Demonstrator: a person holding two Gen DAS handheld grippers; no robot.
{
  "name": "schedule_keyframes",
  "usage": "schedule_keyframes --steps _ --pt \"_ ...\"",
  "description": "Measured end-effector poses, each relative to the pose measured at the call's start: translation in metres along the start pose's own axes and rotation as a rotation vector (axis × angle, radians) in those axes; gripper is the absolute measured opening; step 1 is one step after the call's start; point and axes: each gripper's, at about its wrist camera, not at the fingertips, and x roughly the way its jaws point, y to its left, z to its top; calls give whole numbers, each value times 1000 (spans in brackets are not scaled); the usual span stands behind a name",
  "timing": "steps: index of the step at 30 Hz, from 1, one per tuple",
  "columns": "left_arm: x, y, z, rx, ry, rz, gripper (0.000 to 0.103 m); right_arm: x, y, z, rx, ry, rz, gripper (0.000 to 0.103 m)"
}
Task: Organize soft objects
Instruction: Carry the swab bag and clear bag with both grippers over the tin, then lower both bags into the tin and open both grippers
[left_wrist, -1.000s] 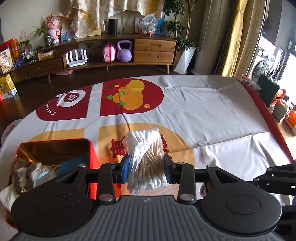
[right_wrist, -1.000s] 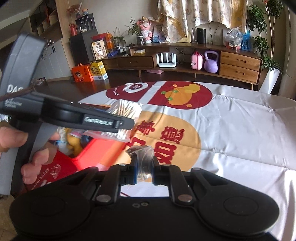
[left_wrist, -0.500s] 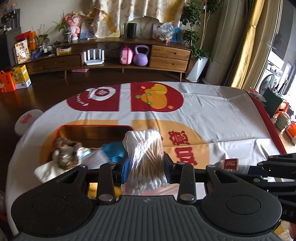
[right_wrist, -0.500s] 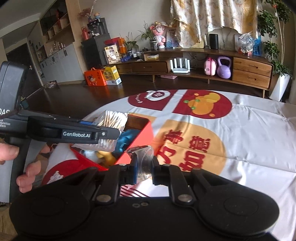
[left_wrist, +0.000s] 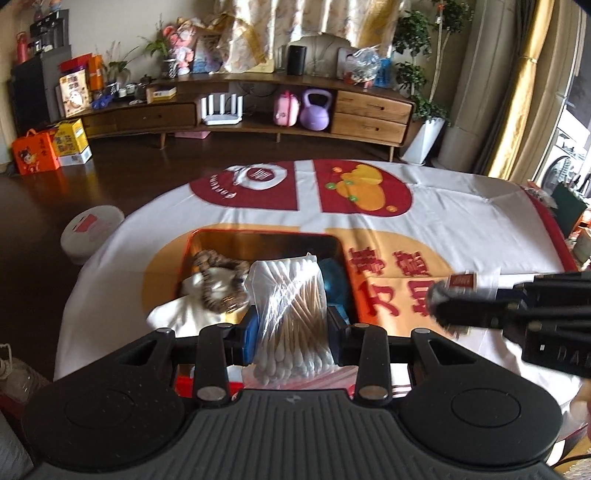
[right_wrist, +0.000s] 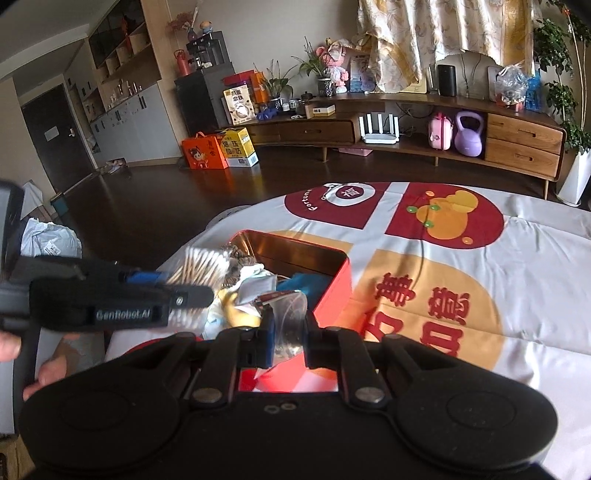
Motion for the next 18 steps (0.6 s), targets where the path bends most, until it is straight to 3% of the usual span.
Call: schedule_keyframes --steps 18 --pt "47 35 -16 -17 54 44 37 94 -4 25 42 87 -17 16"
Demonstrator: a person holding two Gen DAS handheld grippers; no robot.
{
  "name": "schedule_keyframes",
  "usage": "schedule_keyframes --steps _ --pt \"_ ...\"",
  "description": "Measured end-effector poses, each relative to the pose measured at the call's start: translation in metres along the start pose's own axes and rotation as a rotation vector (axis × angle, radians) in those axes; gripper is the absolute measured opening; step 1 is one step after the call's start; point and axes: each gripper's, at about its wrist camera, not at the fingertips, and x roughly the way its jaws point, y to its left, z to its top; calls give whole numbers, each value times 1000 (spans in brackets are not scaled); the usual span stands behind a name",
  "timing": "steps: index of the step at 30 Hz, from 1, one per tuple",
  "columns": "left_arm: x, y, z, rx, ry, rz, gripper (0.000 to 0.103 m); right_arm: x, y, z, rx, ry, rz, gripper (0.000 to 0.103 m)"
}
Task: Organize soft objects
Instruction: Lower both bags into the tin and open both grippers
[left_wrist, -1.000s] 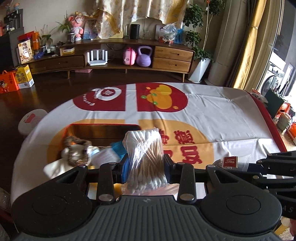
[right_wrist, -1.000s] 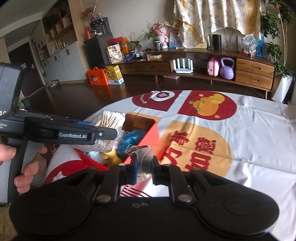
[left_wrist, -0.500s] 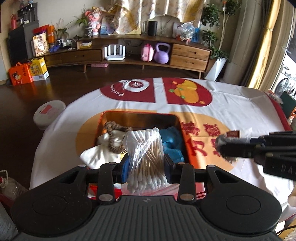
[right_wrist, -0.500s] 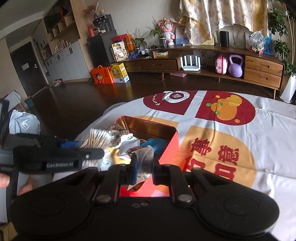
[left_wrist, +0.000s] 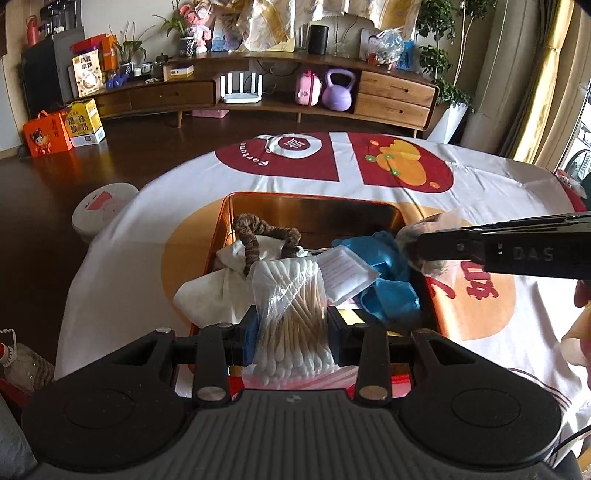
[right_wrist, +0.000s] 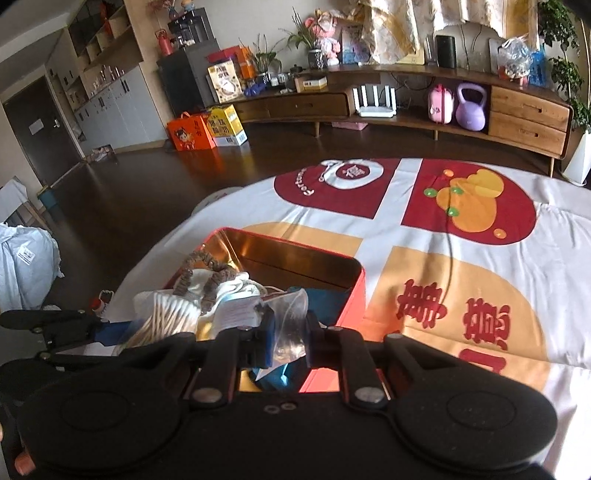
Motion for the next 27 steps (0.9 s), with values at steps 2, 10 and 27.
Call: schedule_keyframes --steps 2,10,27 --pt "6 1 0 -3 7 -5 37 8 0 1 1 9 0 16" --pt "18 1 4 -13 18 -15 37 38 -4 7 5 23 -20 15" --pt "26 8 1 -50 34 -20 49 44 -6 2 -8 28 -47 28"
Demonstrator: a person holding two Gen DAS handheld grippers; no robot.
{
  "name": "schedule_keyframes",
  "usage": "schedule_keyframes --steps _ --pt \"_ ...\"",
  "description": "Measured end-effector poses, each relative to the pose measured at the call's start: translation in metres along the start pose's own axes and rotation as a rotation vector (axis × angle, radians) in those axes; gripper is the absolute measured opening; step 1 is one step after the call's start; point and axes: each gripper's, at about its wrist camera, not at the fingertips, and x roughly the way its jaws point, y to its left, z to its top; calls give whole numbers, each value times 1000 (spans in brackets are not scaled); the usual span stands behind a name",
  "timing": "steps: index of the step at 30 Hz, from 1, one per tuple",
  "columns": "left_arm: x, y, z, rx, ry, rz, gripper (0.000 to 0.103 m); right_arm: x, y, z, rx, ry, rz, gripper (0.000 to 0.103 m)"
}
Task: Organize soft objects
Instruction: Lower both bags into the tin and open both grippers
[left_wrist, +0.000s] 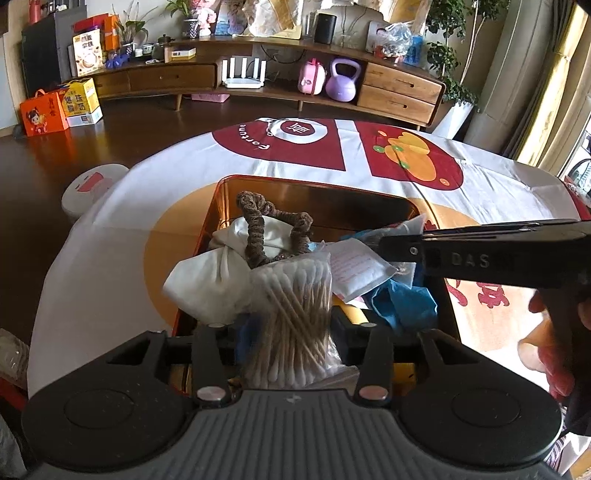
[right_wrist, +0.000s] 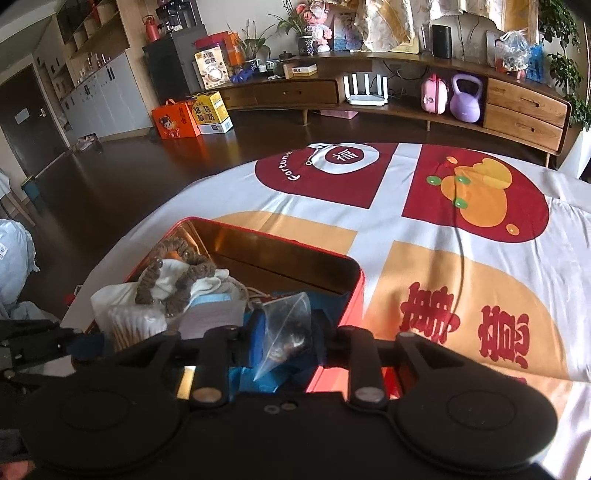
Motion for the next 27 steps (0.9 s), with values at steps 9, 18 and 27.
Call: schedule_keyframes --steps 9,18,27 --pt "-16 1 0 -22 -25 -8 62 -26 9 -1 -22 -34 0 40" --pt "-42 -3 -2 -23 -69 5 69 -64 17 -12 -44 -78 31 47" --pt "-77 -17 -8 27 -139 19 69 -109 23 -30 -73 -149 58 60"
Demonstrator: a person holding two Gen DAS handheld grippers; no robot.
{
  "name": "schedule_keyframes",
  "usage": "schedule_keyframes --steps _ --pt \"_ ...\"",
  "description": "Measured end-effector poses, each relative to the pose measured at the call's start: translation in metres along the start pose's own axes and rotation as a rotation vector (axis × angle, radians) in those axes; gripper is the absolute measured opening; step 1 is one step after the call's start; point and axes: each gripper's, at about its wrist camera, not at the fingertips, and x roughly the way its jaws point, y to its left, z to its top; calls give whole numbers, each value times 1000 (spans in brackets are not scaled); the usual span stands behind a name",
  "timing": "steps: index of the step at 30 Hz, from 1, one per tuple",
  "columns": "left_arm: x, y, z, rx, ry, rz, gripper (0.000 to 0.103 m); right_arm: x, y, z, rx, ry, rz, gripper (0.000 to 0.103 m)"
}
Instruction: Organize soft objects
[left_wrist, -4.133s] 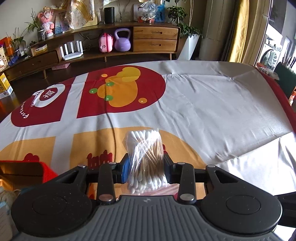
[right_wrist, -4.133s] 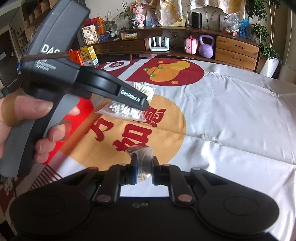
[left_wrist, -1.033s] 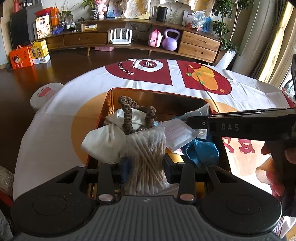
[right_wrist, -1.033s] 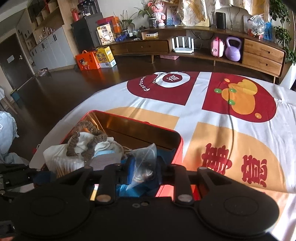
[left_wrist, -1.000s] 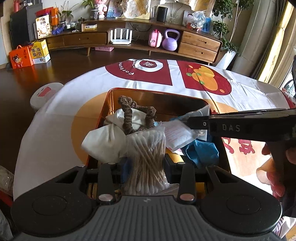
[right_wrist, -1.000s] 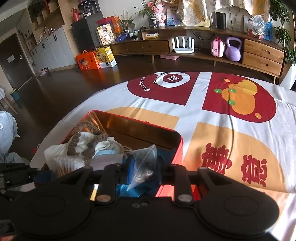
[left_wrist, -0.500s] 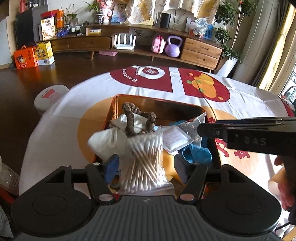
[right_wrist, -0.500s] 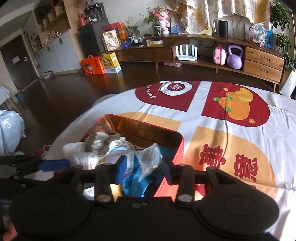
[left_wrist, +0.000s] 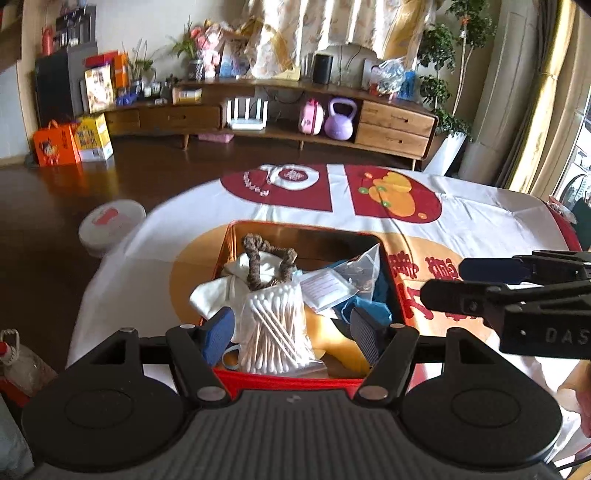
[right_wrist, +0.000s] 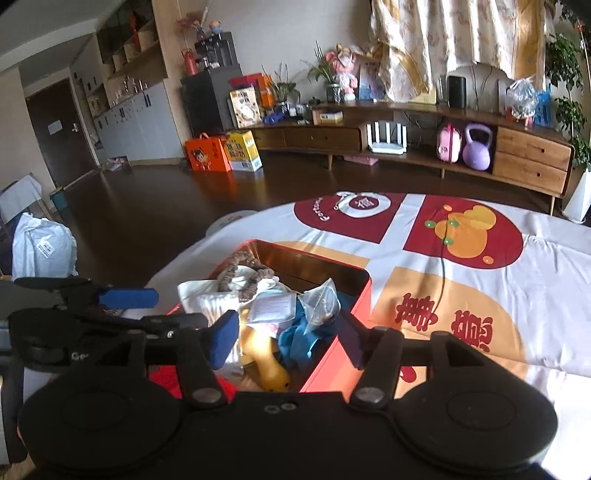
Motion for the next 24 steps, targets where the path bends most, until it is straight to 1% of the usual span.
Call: schedule_keyframes --steps 3,8,9,10,14,15,17,19,22,24 --pt "-12 -5 -1 14 -31 10 78 -15 0 -5 -3 -25 7 61" --pt "-31 -10 -6 20 -69 9 80 -39 2 -15 -33 -64 9 64" --pt "-34 -12 -7 23 -73 11 82 -42 3 -17 -35 -68 10 65" --pt "-37 -13 -8 24 -78 13 84 -46 3 -19 -37 -74 11 68" --pt "-48 -19 -12 29 -95 2 84 -62 4 -26 -40 -108 11 78" --pt "-52 -21 -13 30 -102 -3 85 -66 4 -27 -44 -119 7 83" --pt "-58 -24 -15 31 -117 -8 90 -74 3 -29 -46 -142 9 89" --pt "-64 -26 -18 23 -128 -30 99 -81 1 -32 -44 -160 17 100" --pt "-72 -27 -21 0 -143 -59 101 -90 -1 -37 -34 -181 12 103" --pt "-75 -29 -23 -4 -149 -57 103 -93 -1 -40 -30 -180 12 103"
